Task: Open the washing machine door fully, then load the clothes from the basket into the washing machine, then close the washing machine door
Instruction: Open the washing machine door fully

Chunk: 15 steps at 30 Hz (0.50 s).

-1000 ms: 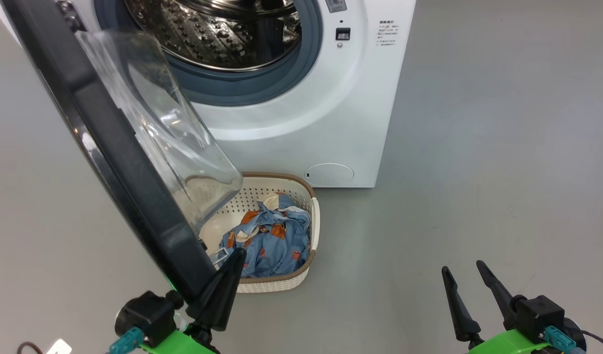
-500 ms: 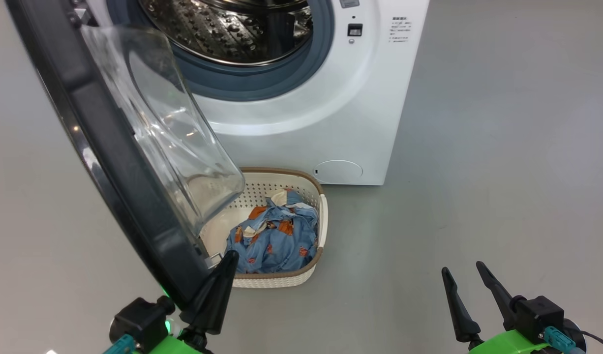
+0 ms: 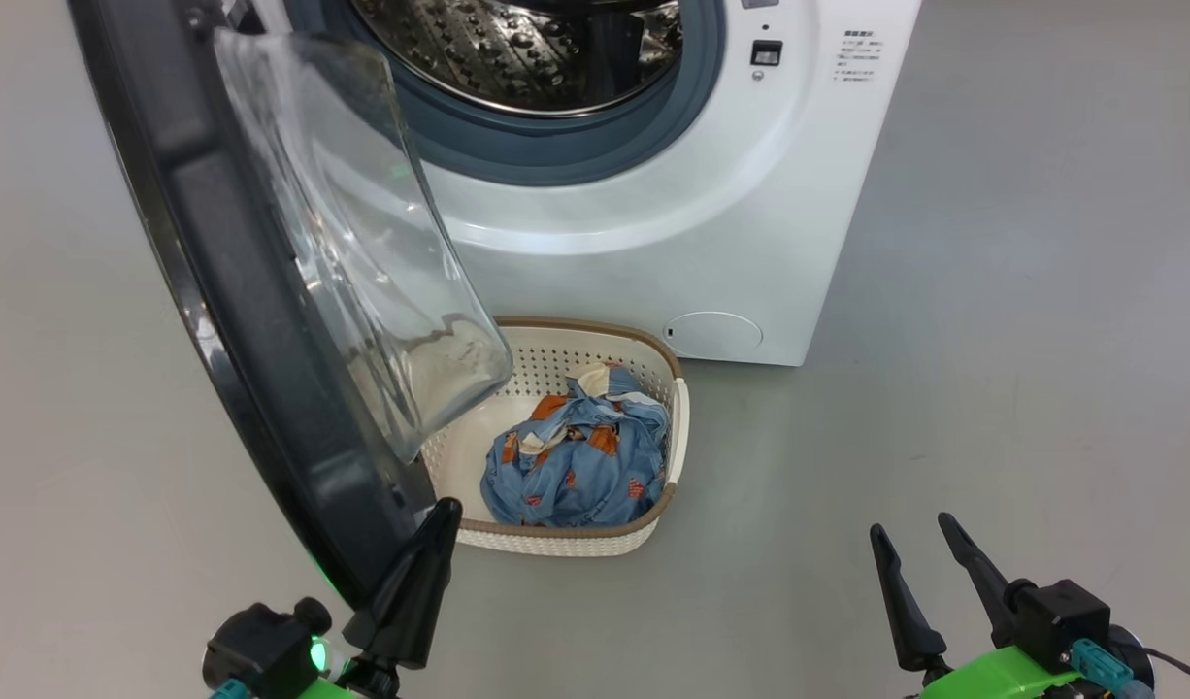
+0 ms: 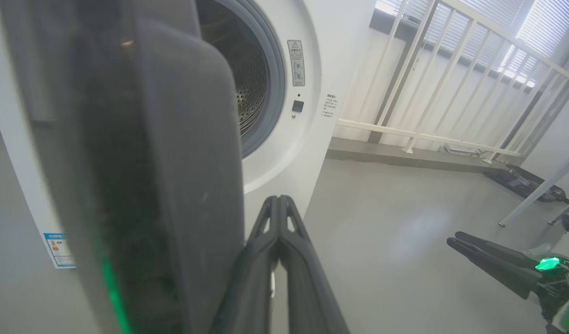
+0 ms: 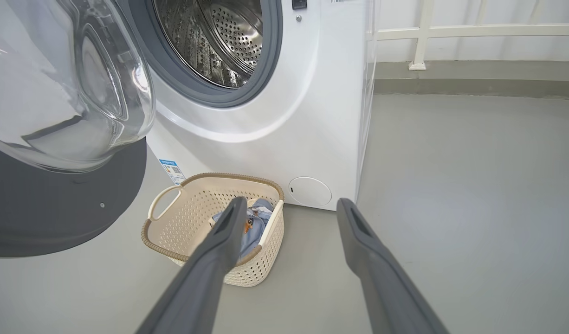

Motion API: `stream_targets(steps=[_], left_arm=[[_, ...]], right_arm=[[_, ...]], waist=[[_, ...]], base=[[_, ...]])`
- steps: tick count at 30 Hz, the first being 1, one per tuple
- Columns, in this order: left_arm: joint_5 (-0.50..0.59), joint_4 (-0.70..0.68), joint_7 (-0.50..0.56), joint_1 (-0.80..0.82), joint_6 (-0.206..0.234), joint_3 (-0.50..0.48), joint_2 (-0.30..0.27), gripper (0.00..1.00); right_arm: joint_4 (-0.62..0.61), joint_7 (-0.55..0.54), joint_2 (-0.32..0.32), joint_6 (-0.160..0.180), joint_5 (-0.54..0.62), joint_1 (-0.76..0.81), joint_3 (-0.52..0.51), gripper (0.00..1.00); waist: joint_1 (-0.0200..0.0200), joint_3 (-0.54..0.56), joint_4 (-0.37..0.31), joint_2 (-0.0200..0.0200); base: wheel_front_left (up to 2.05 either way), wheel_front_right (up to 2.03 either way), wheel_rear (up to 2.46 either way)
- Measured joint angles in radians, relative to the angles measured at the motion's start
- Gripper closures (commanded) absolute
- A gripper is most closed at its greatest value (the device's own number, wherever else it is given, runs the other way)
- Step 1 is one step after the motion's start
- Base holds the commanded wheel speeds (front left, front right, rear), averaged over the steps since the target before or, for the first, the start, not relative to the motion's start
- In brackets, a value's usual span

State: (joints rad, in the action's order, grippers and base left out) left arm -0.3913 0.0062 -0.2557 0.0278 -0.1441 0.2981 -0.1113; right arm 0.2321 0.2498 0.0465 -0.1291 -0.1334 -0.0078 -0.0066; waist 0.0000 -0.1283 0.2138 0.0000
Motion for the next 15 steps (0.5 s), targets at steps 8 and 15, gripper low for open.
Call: stream_targets(steps=[8,15], left_arm=[[0.000,0.007,0.000,-0.008,0.000,-0.016,0.006,1.00],[-0.001,0.029,0.000,-0.008,0.007,-0.046,0.008,1.00]], right_arm=[[0.000,0.000,0.000,0.000,0.000,-0.012,-0.004,0.00],[0.001,0.000,0.001,0.000,0.000,-0.012,-0.010,0.00]], waist=[[0.0000,-0.003,0.024,0.0000],[0.0000,-0.006,0.071,0.0000]], base=[[0.00,0.00,0.00],[0.00,0.00,0.00]])
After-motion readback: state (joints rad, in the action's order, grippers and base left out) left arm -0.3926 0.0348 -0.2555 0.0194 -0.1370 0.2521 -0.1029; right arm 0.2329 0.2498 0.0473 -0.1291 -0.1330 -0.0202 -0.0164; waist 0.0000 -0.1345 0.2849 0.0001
